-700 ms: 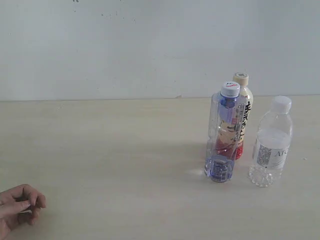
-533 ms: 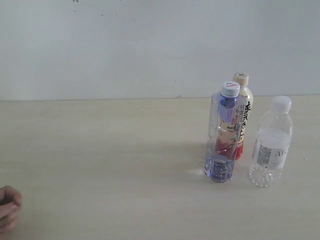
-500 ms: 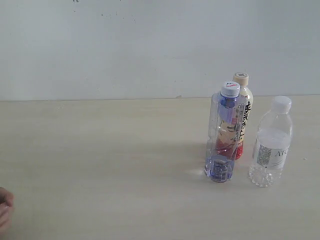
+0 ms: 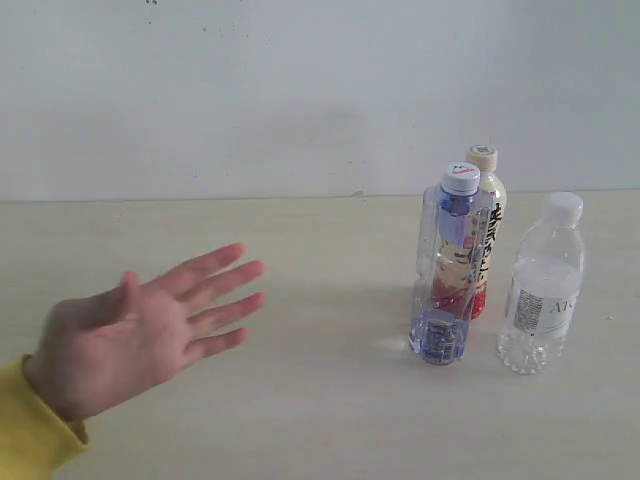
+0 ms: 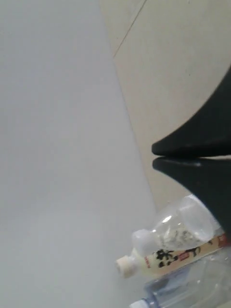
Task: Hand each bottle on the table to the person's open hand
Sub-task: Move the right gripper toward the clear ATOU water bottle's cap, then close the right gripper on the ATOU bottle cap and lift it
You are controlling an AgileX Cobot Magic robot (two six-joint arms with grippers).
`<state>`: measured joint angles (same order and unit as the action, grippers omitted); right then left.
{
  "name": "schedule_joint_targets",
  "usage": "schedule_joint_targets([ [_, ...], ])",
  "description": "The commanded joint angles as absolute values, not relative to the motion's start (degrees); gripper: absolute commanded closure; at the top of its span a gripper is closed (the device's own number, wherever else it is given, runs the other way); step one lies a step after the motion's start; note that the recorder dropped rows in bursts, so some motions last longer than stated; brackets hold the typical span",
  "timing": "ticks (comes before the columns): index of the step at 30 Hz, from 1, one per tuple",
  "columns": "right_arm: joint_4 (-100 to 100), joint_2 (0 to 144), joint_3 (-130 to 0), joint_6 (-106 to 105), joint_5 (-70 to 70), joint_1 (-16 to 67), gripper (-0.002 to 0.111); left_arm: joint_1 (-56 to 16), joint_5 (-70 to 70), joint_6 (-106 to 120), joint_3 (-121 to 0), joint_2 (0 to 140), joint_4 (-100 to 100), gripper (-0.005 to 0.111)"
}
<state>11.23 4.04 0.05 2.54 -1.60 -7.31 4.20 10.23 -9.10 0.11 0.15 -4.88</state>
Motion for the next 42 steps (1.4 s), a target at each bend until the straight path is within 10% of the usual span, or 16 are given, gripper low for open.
schedule_joint_targets([
  [1, 16.2, 3.9, 0.0, 12.1, -4.9, -7.5, 0.108, 4.2, 10.3, -9.2, 0.0, 0.0, -4.9, 0.103],
  [6, 12.7, 4.2, -2.4, 11.2, -3.3, -7.5, 0.103, 4.2, 10.3, -9.2, 0.0, 0.0, -4.9, 0.103],
  [15, -1.1, 16.6, -14.5, 5.7, -4.6, -4.2, 0.044, 4.2, 10.3, -9.2, 0.0, 0.0, -4.9, 0.103],
  [29, -11.4, 69.4, -24.2, 3.0, -38.6, 6.4, 0.043, 4.2, 10.3, -9.2, 0.0, 0.0, -4.9, 0.103],
  [42, -13.9, 83.5, -28.4, -0.4, -42.4, 6.4, 0.043, 4.2, 10.3, -9.2, 0.0, 0.0, -4.9, 0.103],
])
